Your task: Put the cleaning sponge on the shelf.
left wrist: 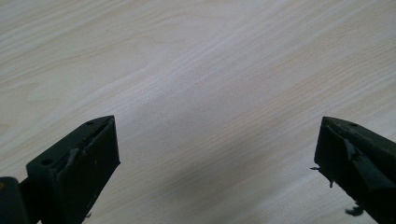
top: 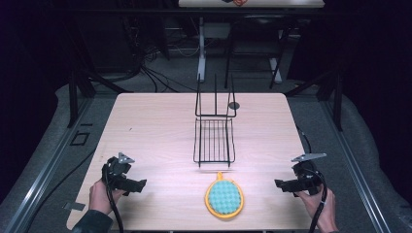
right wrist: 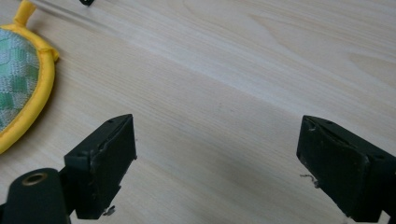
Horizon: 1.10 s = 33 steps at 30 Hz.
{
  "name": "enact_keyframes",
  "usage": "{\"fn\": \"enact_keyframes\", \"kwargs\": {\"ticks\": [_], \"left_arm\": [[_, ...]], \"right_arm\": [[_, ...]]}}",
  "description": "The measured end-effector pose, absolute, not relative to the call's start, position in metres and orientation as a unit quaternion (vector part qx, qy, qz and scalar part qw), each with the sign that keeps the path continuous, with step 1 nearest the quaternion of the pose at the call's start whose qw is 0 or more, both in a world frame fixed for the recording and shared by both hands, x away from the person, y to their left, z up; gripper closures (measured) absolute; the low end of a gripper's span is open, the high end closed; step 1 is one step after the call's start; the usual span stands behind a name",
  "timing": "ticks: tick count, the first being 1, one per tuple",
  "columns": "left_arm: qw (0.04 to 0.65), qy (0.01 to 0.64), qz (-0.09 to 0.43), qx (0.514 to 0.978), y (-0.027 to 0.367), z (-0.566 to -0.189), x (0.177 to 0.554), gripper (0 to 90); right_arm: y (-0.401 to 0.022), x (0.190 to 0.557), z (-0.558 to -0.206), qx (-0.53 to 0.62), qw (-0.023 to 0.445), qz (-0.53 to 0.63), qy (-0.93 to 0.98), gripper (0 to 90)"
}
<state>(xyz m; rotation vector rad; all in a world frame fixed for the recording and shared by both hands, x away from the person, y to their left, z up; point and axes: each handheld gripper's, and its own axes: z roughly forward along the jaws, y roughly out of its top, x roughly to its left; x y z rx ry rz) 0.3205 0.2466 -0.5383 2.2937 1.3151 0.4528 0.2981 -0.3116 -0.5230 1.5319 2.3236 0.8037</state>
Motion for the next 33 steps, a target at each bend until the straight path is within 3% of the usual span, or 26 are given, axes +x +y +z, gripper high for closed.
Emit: {"fn": "enact_keyframes", "kwargs": {"ticks": [12,33], "left_arm": [[0.23,0.478,0.16,0.833,0.246,-0.538,0.321,0.1],[0.222,0.475,0.156,0.837,0.239,-0.538,0.325,0.3]], "right_arm": [[-0.294,0.293,-0.519,0.491,0.113,0.278,0.818,14.3],[-0.227,0.284,-0.511,0.404,0.051,0.303,0.861,17.1]]}}
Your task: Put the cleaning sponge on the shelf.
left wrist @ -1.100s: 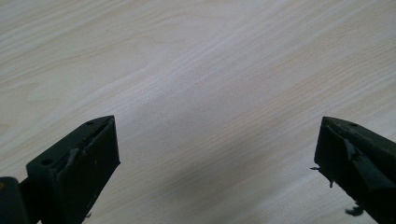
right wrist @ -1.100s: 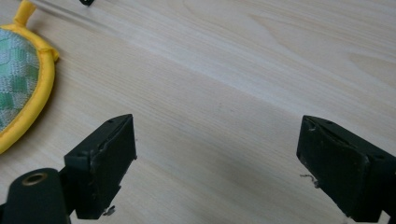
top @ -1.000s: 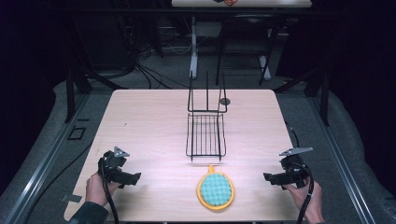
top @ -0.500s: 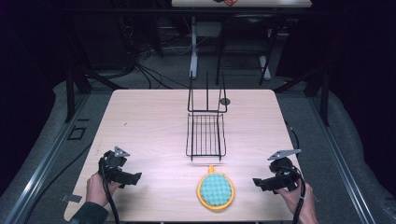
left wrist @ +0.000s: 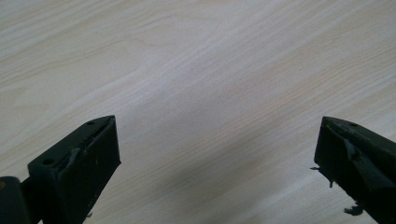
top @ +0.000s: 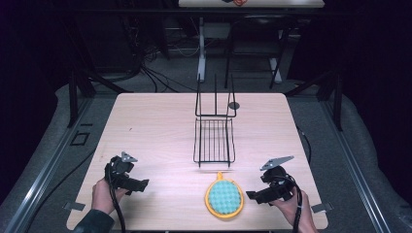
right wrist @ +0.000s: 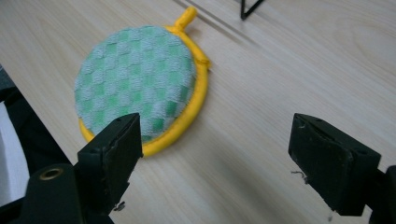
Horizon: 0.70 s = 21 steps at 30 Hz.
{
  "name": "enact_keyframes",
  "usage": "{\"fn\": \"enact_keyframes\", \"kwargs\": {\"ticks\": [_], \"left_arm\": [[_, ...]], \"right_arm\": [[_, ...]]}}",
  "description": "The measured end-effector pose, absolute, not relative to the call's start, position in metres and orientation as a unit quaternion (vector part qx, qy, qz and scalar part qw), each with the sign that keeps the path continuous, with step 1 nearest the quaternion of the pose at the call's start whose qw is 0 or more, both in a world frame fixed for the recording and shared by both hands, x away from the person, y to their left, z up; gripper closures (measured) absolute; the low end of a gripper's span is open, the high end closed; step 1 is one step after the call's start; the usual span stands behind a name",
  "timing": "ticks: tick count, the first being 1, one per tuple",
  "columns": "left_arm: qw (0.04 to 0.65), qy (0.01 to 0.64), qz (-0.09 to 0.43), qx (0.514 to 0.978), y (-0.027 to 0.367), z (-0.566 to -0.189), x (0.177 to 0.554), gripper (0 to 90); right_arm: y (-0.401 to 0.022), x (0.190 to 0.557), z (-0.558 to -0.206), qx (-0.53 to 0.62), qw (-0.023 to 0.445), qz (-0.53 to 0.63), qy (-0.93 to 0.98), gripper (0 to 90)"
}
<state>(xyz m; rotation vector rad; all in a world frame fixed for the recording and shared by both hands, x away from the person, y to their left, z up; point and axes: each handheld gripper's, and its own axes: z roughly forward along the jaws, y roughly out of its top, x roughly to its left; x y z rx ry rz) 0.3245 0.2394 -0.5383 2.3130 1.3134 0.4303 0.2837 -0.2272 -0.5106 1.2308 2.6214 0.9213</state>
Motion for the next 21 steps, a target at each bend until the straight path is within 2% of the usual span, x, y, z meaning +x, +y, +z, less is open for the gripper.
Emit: {"fn": "enact_keyframes", "kwargs": {"ticks": [14,15,21], "left_arm": [[0.21,0.469,0.153,0.844,0.236,-0.54,0.326,0.2],[0.209,0.468,0.154,0.844,0.236,-0.54,0.326,0.3],[0.205,0.461,0.149,0.85,0.232,-0.542,0.328,0.3]], "right_arm": [[-0.175,0.292,-0.523,0.367,0.012,0.277,0.888,20.4],[-0.171,0.295,-0.525,0.369,0.008,0.273,0.888,23.3],[-0.164,0.303,-0.528,0.367,0.012,0.264,0.892,28.1]]}}
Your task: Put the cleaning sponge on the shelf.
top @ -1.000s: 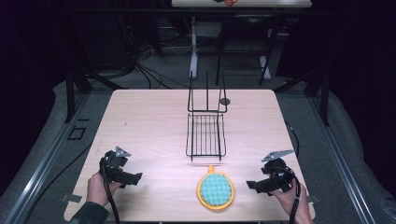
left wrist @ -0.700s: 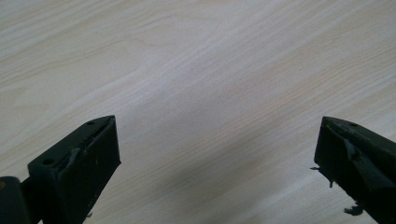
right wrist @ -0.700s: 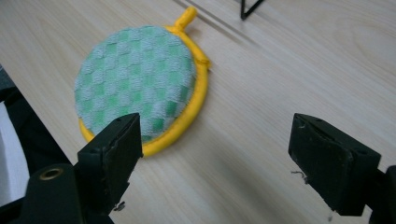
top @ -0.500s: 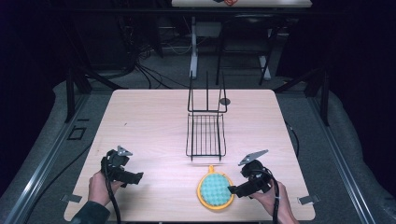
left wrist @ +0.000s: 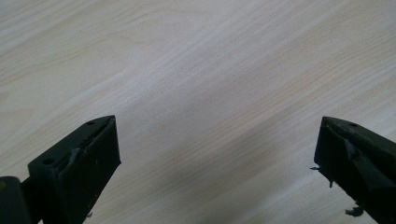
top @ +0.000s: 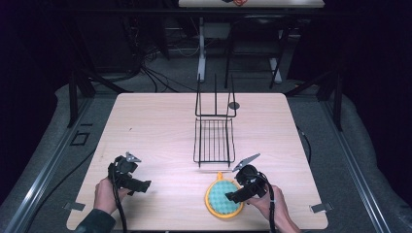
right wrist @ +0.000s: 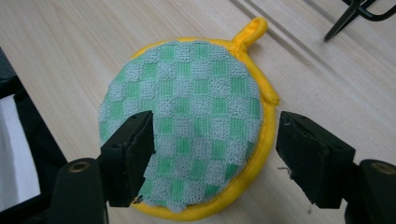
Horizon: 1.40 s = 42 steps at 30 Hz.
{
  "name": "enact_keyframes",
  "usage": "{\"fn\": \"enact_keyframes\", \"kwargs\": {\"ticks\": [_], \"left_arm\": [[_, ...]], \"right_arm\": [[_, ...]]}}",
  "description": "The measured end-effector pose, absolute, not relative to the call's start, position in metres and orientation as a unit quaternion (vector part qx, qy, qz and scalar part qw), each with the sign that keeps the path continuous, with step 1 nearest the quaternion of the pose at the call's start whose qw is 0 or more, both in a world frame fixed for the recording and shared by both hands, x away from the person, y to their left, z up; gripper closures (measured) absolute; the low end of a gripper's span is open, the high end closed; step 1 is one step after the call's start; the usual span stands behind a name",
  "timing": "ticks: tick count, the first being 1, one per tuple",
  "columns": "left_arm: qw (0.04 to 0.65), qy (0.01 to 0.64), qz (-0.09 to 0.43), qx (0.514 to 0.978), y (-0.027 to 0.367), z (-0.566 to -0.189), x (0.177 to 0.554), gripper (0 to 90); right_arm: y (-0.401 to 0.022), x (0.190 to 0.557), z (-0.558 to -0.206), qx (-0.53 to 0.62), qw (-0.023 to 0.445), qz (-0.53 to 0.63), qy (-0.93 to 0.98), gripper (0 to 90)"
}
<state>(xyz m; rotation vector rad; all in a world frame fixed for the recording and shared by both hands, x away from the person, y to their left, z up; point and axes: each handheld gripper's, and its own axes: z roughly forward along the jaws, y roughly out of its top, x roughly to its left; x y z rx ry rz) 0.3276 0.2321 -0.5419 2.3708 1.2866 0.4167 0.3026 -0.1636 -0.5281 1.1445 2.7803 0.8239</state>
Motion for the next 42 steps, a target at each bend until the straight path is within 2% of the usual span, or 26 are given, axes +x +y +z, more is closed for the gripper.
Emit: {"fn": "enact_keyframes", "kwargs": {"ticks": [14,18,22,28,41,42], "left_arm": [[0.216,0.462,0.148,0.847,0.234,-0.54,0.327,0.3],[0.215,0.461,0.149,0.848,0.234,-0.54,0.327,0.3],[0.213,0.462,0.148,0.848,0.234,-0.541,0.327,0.3],[0.21,0.462,0.149,0.849,0.233,-0.54,0.327,0.5],[0.211,0.46,0.153,0.849,0.232,-0.541,0.327,0.7],[0.21,0.459,0.152,0.849,0.232,-0.541,0.327,0.7]], "right_arm": [[-0.162,0.311,-0.541,0.384,0.006,0.245,0.89,36.0],[-0.161,0.309,-0.544,0.376,0.001,0.247,0.893,44.8],[-0.162,0.308,-0.545,0.375,0.001,0.25,0.893,47.3],[-0.172,0.309,-0.552,0.423,-0.029,0.281,0.861,52.6],[-0.169,0.304,-0.549,0.418,-0.005,0.287,0.862,79.7],[-0.169,0.304,-0.549,0.418,-0.005,0.287,0.862,79.7]]}}
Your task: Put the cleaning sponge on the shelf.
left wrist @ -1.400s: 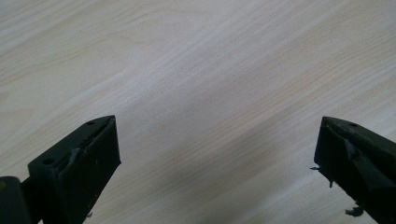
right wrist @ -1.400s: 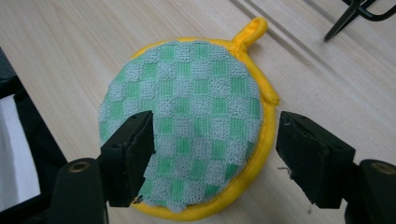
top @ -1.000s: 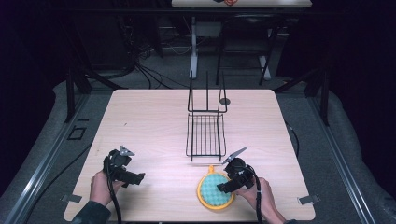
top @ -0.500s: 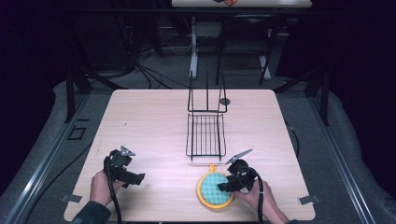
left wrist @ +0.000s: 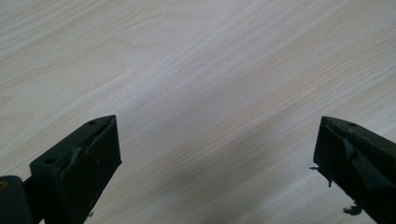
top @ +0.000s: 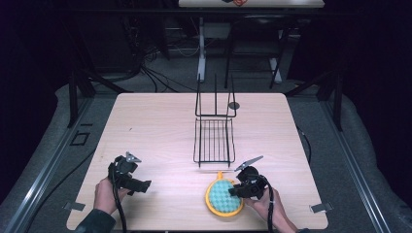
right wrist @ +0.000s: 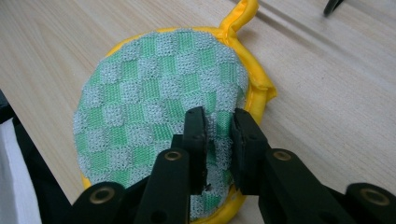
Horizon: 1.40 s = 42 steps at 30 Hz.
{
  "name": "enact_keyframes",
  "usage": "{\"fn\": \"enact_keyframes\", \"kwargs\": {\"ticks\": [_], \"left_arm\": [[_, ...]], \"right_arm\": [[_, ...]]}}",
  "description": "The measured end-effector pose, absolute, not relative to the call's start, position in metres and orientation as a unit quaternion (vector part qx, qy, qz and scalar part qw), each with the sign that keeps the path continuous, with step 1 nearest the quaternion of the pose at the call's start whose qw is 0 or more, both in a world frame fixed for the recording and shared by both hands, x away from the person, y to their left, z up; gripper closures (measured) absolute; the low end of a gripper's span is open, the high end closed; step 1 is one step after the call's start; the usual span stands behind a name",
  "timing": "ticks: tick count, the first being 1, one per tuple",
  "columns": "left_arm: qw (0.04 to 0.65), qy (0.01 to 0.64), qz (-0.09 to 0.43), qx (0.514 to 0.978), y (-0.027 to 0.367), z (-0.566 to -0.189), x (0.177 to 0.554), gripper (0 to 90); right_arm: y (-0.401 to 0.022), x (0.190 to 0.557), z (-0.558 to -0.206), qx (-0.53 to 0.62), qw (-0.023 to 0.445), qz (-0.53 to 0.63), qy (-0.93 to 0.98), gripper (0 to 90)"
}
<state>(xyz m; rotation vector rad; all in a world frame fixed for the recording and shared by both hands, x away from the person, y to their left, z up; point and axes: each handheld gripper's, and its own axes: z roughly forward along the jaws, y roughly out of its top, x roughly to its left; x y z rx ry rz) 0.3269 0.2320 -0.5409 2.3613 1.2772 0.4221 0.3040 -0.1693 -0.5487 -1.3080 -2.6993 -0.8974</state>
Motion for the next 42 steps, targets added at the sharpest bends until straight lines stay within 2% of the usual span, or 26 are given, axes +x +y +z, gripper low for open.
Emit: {"fn": "enact_keyframes", "kwargs": {"ticks": [2,8,42], "left_arm": [[0.214,0.456,0.149,0.851,0.233,-0.541,0.327,0.4],[0.217,0.457,0.149,0.85,0.233,-0.54,0.326,0.4],[0.216,0.455,0.158,0.85,0.233,-0.539,0.324,0.4]], "right_arm": [[-0.17,0.303,-0.548,-0.421,0.005,-0.295,-0.858,82.8],[-0.169,0.299,-0.54,-0.412,-0.002,-0.306,-0.858,84.3],[-0.189,0.292,-0.497,-0.398,-0.044,-0.354,-0.845,84.1]]}}
